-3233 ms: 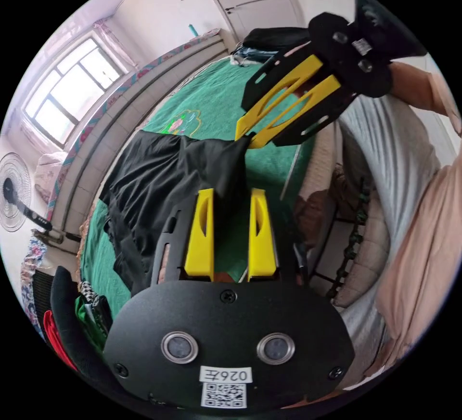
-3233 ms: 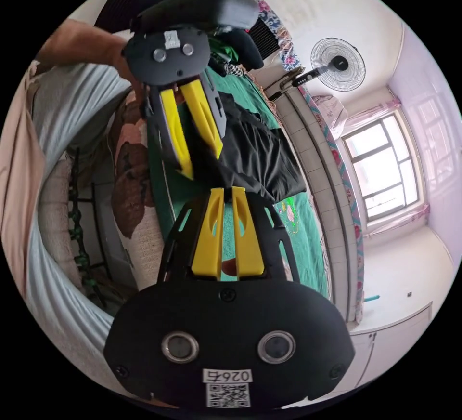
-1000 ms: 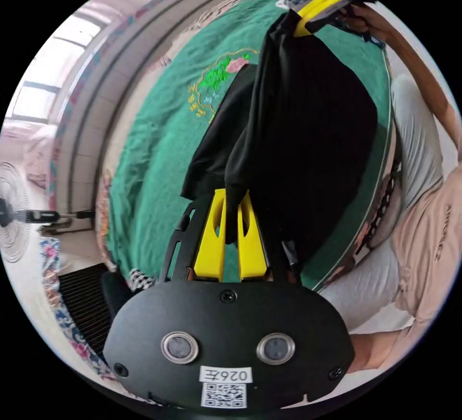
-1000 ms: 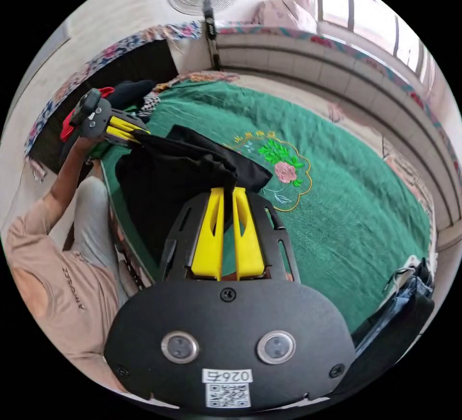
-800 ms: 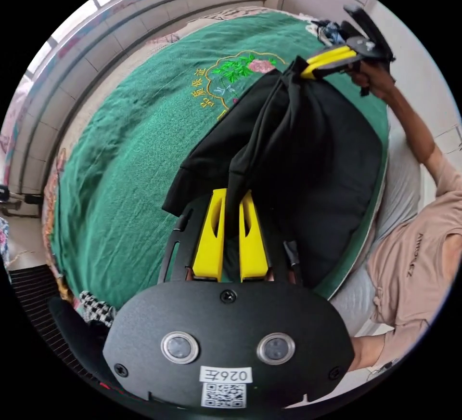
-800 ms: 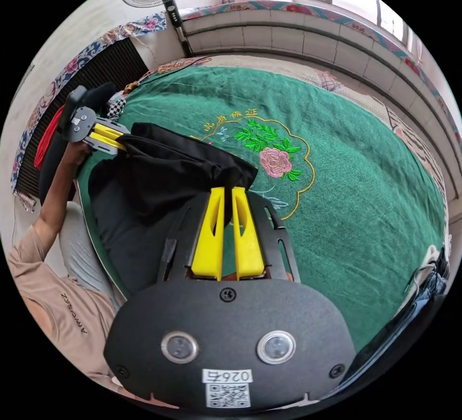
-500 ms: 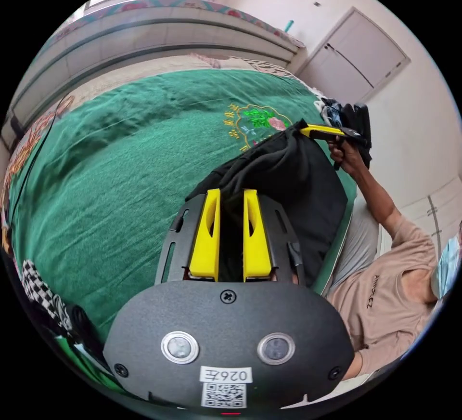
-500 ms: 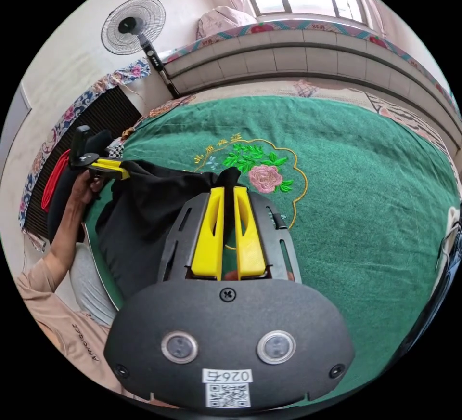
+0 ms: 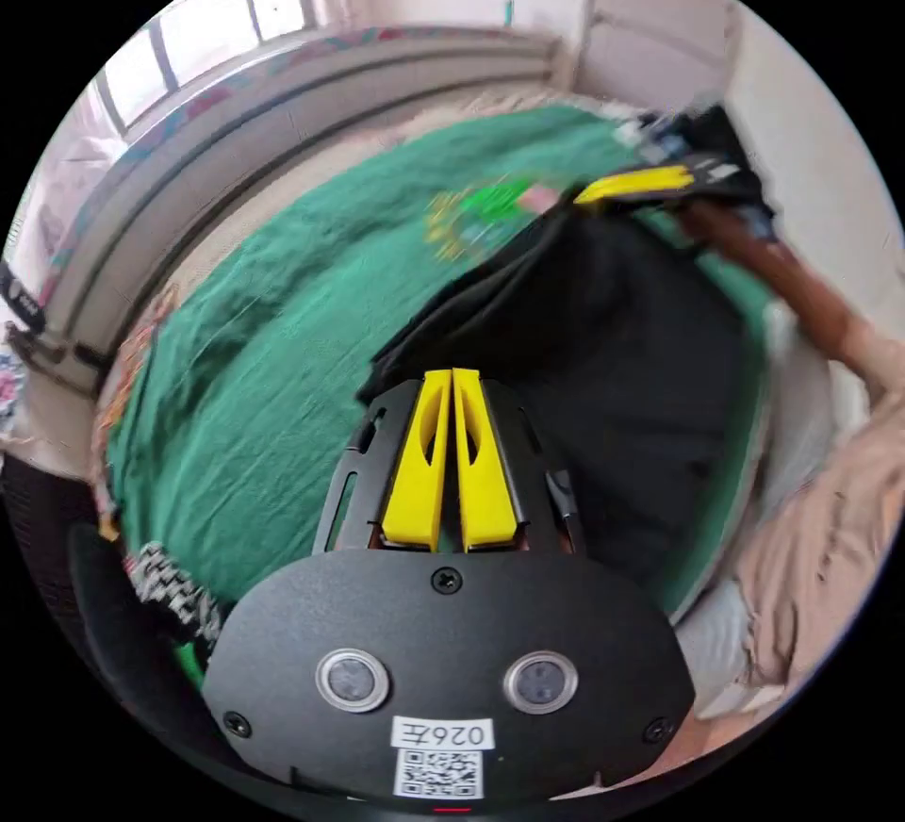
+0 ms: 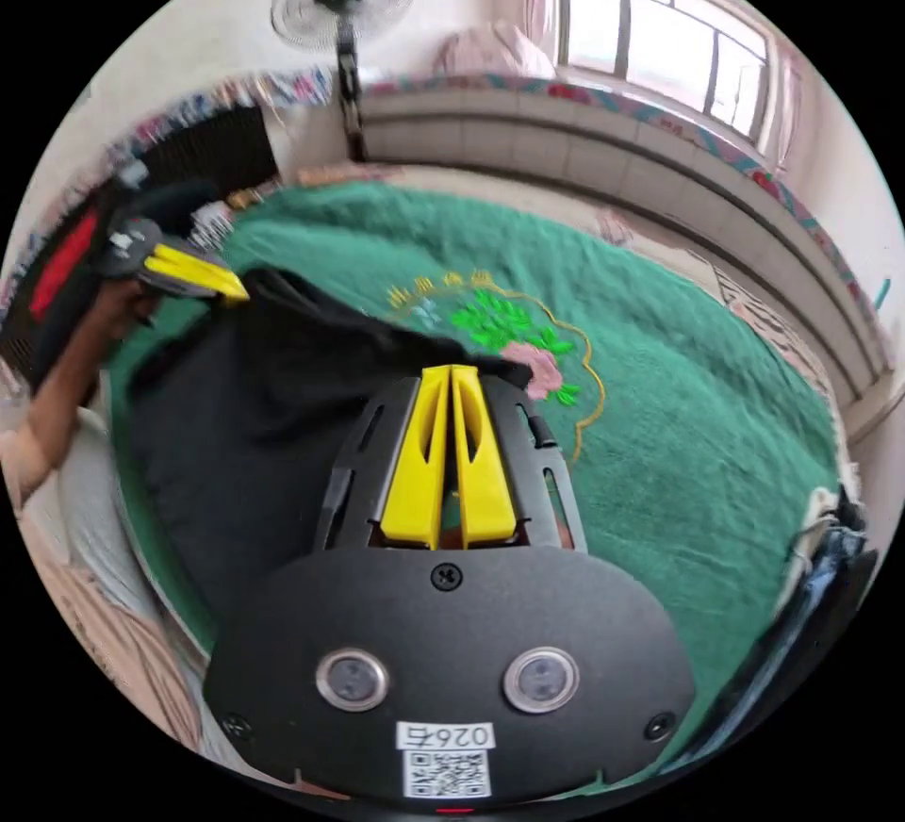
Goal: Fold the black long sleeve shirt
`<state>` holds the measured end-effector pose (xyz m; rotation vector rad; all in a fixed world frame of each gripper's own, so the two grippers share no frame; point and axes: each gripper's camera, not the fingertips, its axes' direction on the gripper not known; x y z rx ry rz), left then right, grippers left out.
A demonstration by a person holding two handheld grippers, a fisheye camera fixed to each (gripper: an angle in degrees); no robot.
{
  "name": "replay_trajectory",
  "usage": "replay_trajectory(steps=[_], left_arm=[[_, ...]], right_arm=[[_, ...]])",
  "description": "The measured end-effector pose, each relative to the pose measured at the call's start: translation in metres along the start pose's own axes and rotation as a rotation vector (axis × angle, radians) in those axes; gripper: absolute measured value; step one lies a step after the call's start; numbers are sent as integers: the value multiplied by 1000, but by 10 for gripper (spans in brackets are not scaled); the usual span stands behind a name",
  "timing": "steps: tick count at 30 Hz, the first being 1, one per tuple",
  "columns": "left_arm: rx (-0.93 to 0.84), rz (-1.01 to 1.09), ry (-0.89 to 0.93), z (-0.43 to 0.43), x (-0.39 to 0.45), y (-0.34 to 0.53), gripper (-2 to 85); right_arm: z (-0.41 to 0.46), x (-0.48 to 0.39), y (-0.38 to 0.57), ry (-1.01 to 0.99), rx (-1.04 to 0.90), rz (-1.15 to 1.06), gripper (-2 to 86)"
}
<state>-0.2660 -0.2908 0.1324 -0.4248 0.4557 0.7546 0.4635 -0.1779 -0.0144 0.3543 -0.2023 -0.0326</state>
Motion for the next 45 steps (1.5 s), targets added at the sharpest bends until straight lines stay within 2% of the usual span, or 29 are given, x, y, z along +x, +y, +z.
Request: replay_trajectory(steps=[1, 2, 4, 6, 8, 10, 13, 15, 17, 20, 25, 28, 30, 32, 37, 40, 42, 45], left_arm=[[-60, 11, 21, 29, -7, -1, -9], [-9, -76, 106, 27, -26, 5, -9], [63, -184, 195, 8, -47, 22, -9], [128, -208, 151, -25, -45, 51, -9], [153, -199, 64, -72, -26, 91, -6], [181, -194, 42, -94, -4, 129, -1], [142, -243, 15, -98, 26, 186, 29], [81, -256, 30, -88, 36, 209, 62], [28, -280, 113, -75, 35, 227, 88], [-26, -266, 201, -58, 31, 227, 112], [-143, -206, 179, -30, 33, 198, 125], [-177, -171, 159, -16, 33, 184, 78], [-173, -116, 186, -13, 36, 183, 41], [-197, -108, 180, -22, 33, 191, 18], [-121, -246, 242, -64, 3, 231, -3], [-146, -350, 65, -91, 1, 255, -8], [-59, -362, 26, -119, 11, 262, -9], [169, -311, 13, -164, 41, 257, -10]], right_arm=[[26, -4, 2, 93, -89, -27, -10], [36, -4, 9, 136, -104, -33, -10], [24, -3, 16, 140, -59, -15, -9], [-3, -2, 22, 132, -3, -5, -8], [-46, 6, 34, 44, 98, 72, -5], [-69, 16, 48, -74, 115, 143, 5], [-83, 31, 73, -249, 54, 210, 35], [-87, 41, 87, -293, 21, 264, 53], [-93, 50, 103, -341, -22, 307, 71], [-95, 53, 126, -384, -90, 332, 82], [-68, 53, 153, -476, -259, 365, 109], [-46, 45, 157, -537, -311, 358, 106], [-37, 38, 151, -580, -331, 339, 64], [-35, 30, 139, -520, -391, 272, 15], [-49, 35, 121, -553, -439, 259, 6], [-70, 28, 108, -533, -444, 235, 12], [-96, 17, 96, -453, -427, 184, 12], [-153, -9, 75, -311, -318, 94, 1]])
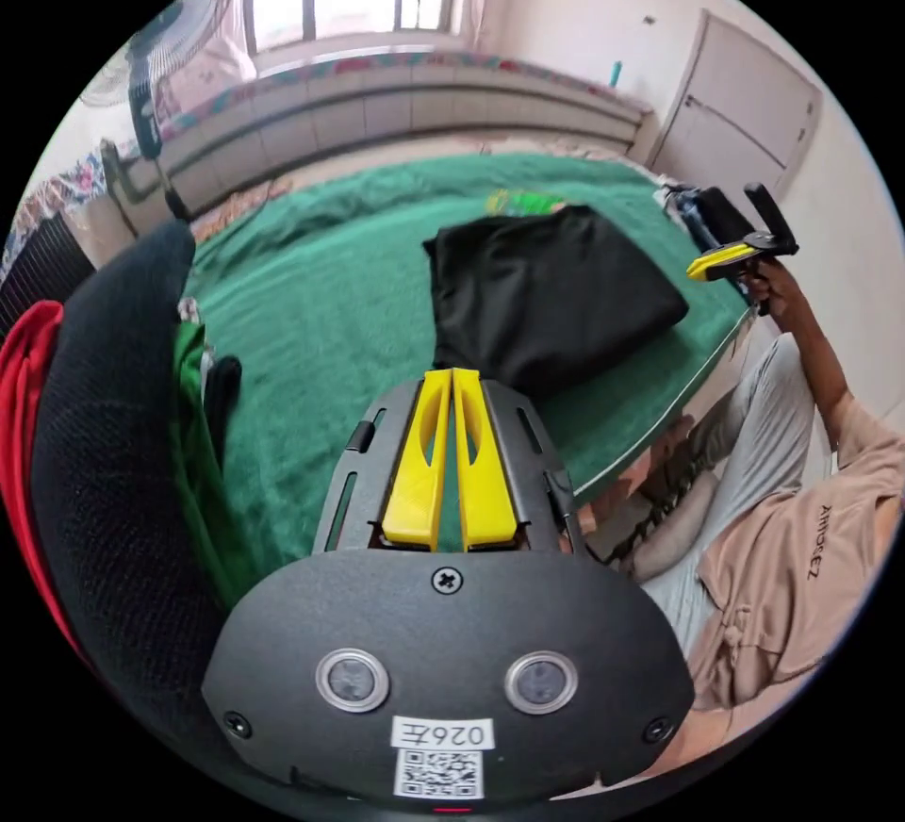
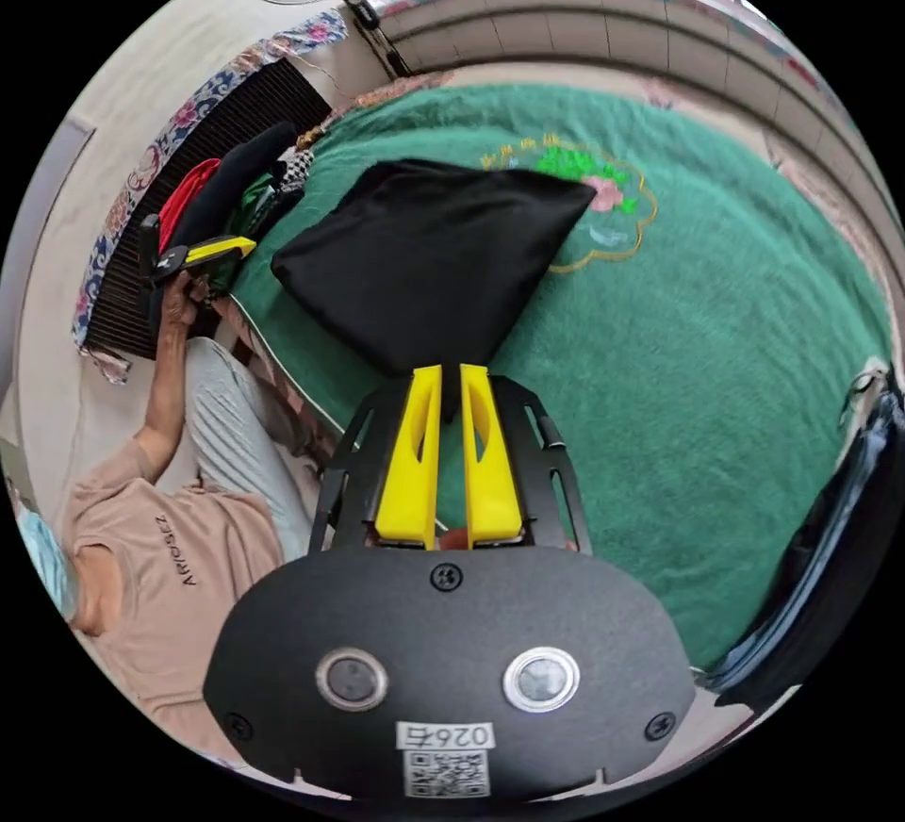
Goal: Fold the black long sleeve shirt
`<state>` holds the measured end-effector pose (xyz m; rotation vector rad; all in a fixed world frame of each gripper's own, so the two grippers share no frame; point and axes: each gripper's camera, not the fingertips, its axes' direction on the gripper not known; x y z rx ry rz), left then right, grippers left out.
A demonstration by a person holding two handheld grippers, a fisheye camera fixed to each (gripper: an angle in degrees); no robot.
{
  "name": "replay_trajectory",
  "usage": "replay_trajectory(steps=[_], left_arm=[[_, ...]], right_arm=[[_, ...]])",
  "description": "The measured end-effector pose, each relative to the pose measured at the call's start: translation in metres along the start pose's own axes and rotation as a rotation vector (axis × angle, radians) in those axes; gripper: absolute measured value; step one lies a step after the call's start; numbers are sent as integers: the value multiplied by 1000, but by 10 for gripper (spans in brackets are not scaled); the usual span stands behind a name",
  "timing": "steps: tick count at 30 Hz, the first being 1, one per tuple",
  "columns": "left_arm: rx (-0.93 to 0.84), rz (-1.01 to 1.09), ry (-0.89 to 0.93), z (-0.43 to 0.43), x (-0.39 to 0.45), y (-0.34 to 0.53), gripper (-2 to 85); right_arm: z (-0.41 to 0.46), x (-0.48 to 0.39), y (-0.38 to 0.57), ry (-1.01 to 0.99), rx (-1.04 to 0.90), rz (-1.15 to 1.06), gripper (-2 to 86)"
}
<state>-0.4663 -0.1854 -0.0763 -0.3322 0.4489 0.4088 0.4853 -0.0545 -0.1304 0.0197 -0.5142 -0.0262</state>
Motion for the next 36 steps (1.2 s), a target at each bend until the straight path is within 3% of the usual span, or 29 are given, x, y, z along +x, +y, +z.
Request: replay_trajectory(steps=[2, 4, 7, 10, 15, 18, 21, 26, 29, 33, 36], left_arm=[[142, 108, -59, -19, 41, -9, -10], [177, 230, -125, -21, 80, -20, -10], [98, 379, -190, 1, 129, -39, -10], [-174, 417, -174, 51, 139, -54, -10], [-153, 430, -173, 26, 148, -56, -10], [-129, 414, -153, -3, 149, -56, -9], [153, 355, -134, -80, 147, -46, -9], [856, 301, 262, -253, 141, 11, -8], [1142, 315, 376, -315, 153, 52, -8], [1211, 455, 588, -365, 173, 75, -8], [1009, 583, 633, -371, 195, 58, -2]], right_arm=[[-32, -39, -1, 74, 128, -94, -6], [-42, -64, -5, 127, 190, -149, -8], [-33, -94, -20, 204, 166, -187, -9], [-2, -108, -38, 217, 5, -209, -9], [-17, -145, -45, 276, -55, -291, -9], [-56, -179, -38, 344, 5, -338, -9], [-122, -230, -15, 405, 251, -437, -9], [-229, -326, 55, 684, 887, -437, 8], [-263, -373, 64, 728, 1009, -476, -6], [-299, -413, 61, 600, 1024, -433, -8], [-294, -434, 46, 452, 847, -515, -4]])
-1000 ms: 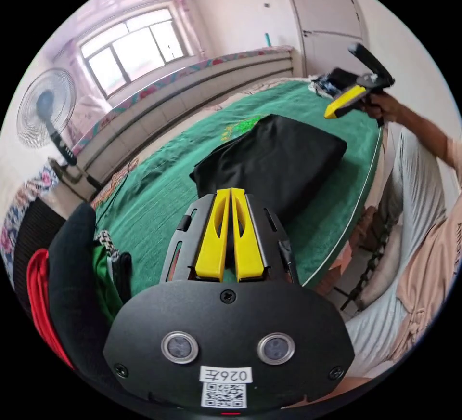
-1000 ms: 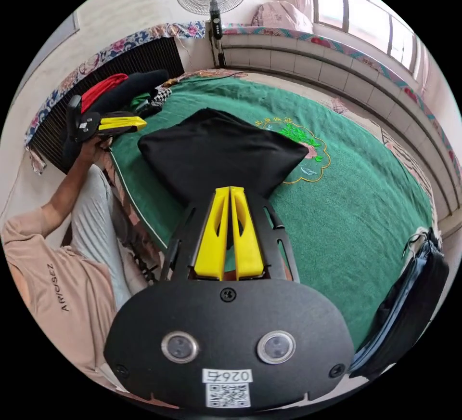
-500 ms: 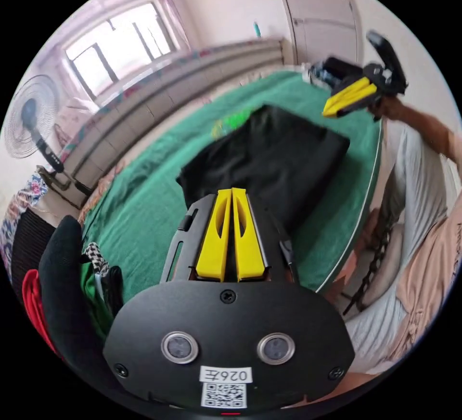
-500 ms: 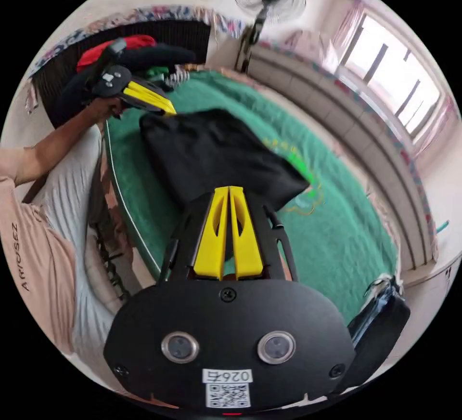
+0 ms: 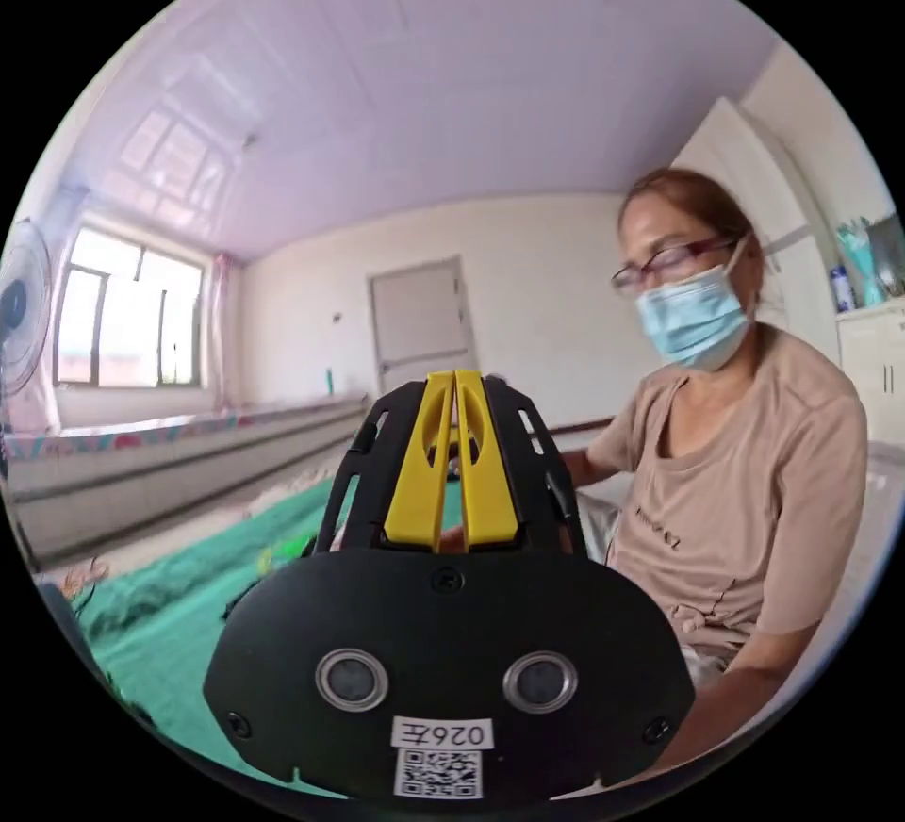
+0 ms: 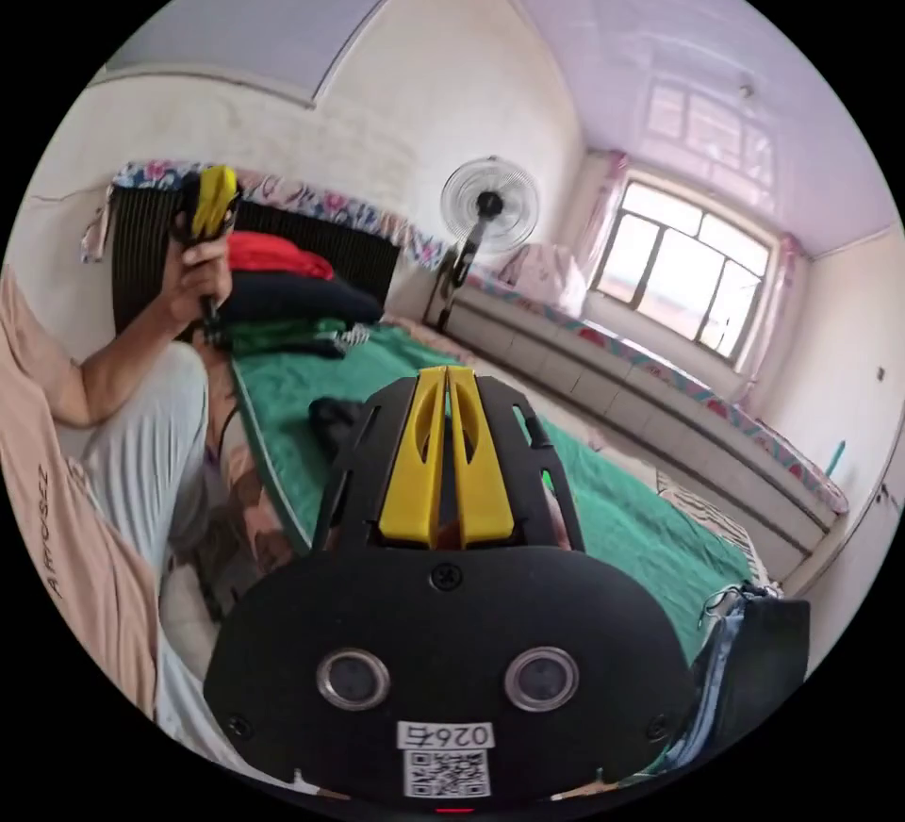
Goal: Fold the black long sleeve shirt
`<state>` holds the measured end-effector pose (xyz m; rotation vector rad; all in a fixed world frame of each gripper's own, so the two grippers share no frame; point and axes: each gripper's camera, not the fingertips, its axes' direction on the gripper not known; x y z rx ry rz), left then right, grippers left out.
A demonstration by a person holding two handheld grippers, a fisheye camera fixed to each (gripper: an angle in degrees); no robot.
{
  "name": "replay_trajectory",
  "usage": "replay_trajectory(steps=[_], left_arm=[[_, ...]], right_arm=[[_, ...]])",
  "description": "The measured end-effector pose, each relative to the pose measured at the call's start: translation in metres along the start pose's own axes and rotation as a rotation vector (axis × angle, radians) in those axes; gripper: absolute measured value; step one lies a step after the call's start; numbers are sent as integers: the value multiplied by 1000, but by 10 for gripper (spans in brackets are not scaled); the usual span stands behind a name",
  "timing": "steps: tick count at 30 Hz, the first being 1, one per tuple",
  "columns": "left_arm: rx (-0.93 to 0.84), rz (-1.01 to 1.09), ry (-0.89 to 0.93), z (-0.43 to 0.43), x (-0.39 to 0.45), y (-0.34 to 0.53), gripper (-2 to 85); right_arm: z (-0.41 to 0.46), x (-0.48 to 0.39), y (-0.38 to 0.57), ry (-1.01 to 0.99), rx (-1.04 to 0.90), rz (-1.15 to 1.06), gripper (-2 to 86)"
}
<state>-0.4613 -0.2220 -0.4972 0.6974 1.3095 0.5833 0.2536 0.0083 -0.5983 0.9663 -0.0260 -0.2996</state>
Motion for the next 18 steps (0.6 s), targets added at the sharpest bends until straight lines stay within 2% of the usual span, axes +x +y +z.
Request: replay_trajectory(steps=[2, 3, 5, 11, 14, 18], left_arm=[[-220, -94, -229, 33, -10, 13, 16], [-276, -103, -290, 43, -11, 19, 25], [-545, -43, -458, 90, -10, 46, 97], [-1013, 198, -563, 202, 7, 111, 134], [-1104, 297, -545, 248, 11, 119, 135], [-1124, 321, -504, 300, 10, 111, 139]], right_arm=[[28, -27, 5, -7, -153, -105, 17], [37, -35, 7, 2, -208, -139, 26], [73, -68, 20, 55, -416, -311, 55], [133, -140, 35, 198, -676, -719, 81], [162, -156, 35, 263, -724, -822, 87], [202, -157, 29, 283, -793, -840, 90]])
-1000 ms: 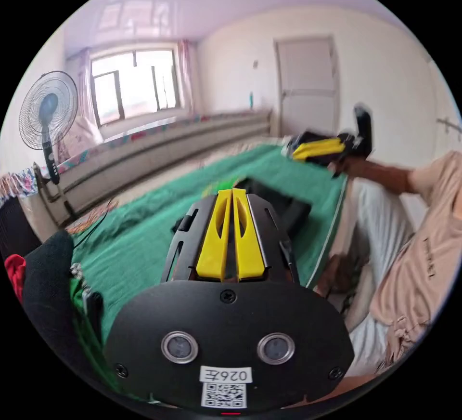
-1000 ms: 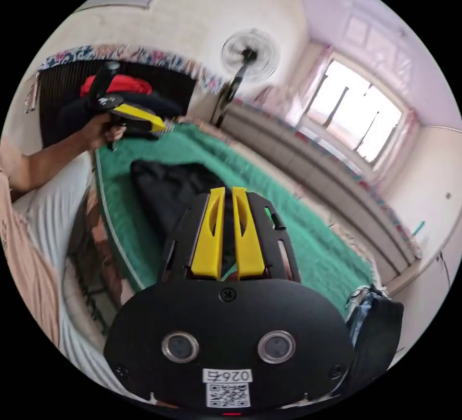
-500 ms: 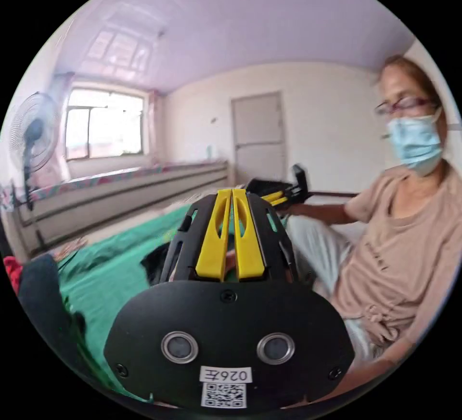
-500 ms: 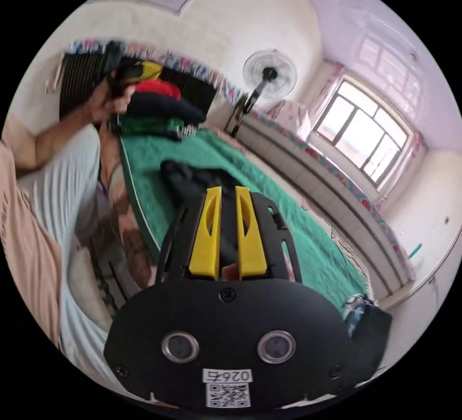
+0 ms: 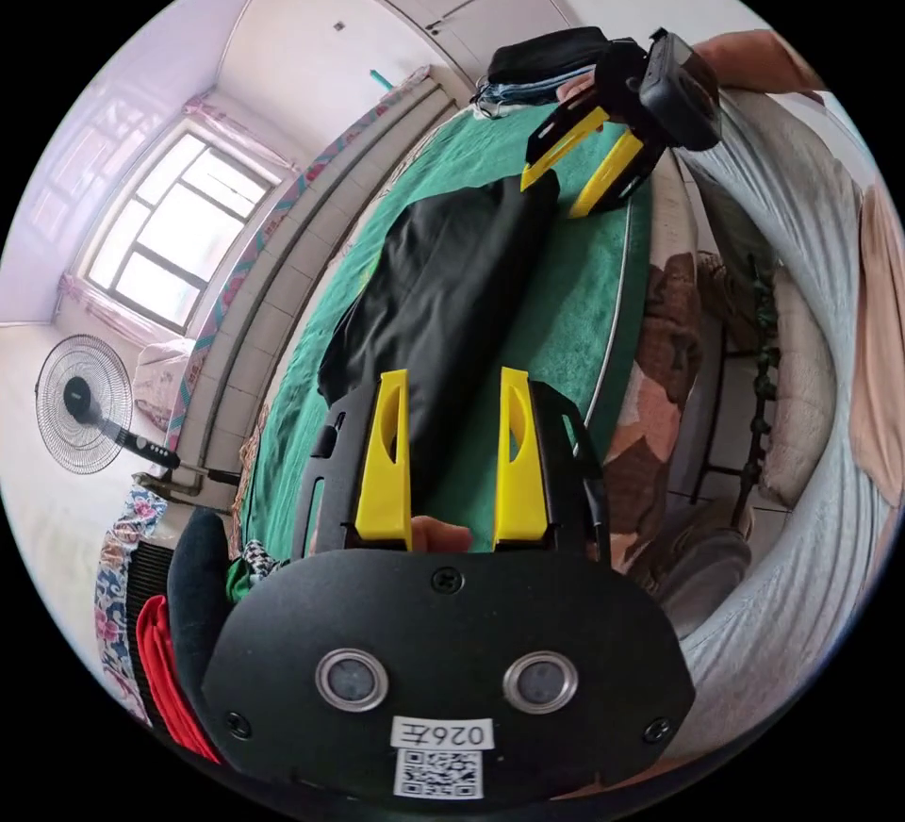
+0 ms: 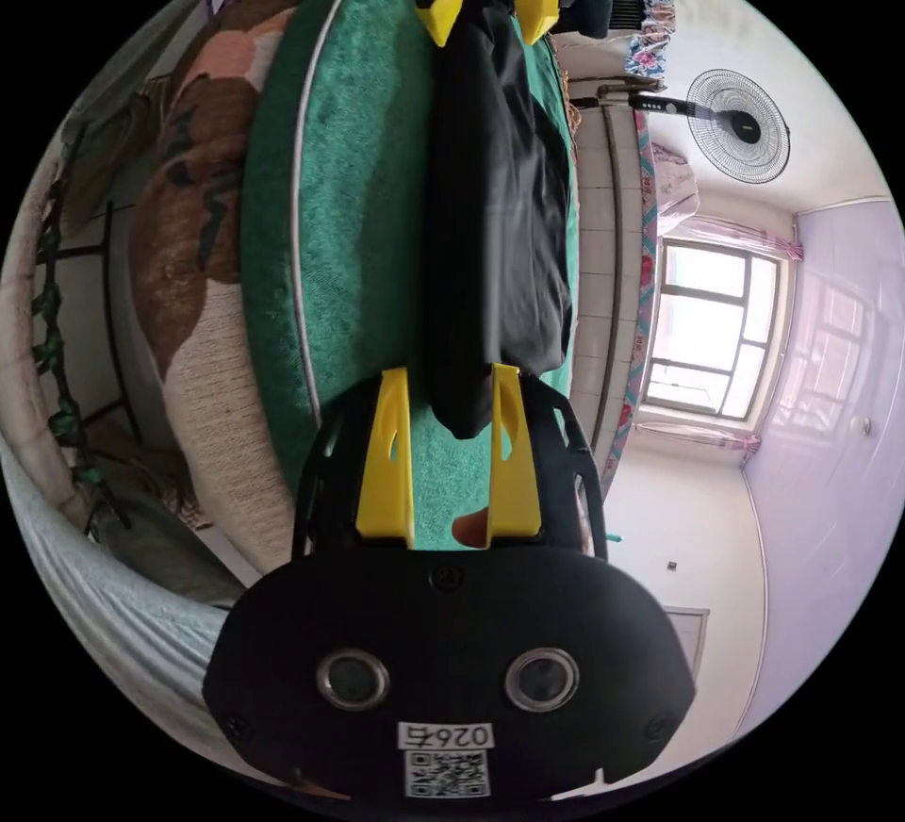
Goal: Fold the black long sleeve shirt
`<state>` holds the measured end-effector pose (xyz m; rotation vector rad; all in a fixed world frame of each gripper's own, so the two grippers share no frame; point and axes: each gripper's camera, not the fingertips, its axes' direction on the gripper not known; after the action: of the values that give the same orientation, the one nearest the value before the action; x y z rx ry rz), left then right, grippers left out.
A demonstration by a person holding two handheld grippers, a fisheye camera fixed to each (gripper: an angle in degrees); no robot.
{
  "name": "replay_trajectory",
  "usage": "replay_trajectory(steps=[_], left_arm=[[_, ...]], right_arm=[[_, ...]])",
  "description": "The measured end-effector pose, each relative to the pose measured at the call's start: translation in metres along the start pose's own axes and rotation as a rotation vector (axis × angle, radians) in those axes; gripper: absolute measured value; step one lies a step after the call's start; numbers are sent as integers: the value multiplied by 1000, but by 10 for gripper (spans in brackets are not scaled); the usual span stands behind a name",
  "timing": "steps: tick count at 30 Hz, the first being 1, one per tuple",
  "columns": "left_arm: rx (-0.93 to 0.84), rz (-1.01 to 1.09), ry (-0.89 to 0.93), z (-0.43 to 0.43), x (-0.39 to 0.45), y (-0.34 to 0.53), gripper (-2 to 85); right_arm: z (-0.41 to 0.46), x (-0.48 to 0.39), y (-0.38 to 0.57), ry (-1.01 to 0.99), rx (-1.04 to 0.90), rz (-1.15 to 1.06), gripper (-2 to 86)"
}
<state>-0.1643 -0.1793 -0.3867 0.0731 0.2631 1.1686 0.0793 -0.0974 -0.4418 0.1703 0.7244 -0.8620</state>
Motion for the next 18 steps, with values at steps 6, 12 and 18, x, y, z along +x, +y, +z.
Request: replay_trajectory(steps=[6, 12, 18], left_arm=[[-10, 88, 37, 24, 12, -89, 156], [-106, 149, 11, 61, 11, -148, 159], [-244, 90, -59, 96, -26, -165, 117]], right_arm=[[34, 34, -35, 48, -56, 56, 68], [42, 96, -35, -39, -9, 143, 55], [52, 165, -23, -109, 59, 238, 39]])
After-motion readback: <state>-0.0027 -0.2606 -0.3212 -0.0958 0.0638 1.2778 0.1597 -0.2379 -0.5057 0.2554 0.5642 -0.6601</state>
